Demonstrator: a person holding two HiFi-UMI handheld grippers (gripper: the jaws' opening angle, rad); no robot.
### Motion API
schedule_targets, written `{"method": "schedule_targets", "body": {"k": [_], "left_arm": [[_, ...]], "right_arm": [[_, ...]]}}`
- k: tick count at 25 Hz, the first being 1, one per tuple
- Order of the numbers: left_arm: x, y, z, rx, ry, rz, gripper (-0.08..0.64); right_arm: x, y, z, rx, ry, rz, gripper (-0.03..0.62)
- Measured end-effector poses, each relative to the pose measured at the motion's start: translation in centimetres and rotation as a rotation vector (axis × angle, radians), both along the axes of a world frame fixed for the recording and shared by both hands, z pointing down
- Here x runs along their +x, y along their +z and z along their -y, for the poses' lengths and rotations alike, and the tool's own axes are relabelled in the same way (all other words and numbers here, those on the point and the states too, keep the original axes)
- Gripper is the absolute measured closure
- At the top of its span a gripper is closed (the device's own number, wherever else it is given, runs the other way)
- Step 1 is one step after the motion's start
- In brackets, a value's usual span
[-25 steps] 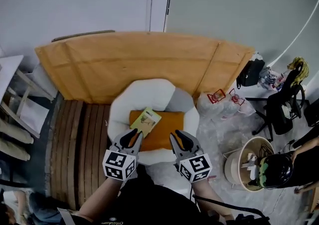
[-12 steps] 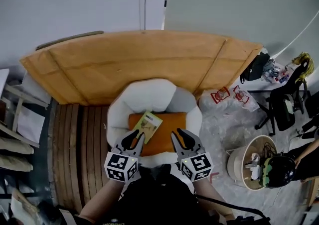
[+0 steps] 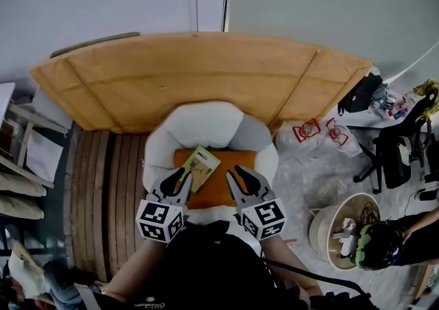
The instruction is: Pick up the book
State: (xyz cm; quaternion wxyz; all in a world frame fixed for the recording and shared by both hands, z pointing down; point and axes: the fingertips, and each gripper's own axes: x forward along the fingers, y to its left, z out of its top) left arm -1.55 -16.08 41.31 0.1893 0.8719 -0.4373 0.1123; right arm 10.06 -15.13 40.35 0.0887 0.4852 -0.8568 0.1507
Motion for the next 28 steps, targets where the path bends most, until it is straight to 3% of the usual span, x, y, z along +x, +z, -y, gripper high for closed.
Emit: {"method": "schedule_targets", "body": {"k": [11,22,28], "left_arm": [[-2.0,3.5,3.3,-0.08,0.011,-0.001,0.479],[-4.0,11.0,6.2,-0.235,0.013,0.029,0.46],[-1.8,14.3,6.0,-0.269,0.042,0.028,0.448]], "right_arm": [[-2.7,3.4,3.9,-0.084,0.001,-0.016,0.517],[-3.7,10.7,7.3,-0.215,0.004,-0.057,0.505],[-2.1,13.5,6.9,-0.233,0.048,-0.082,0.502]]}}
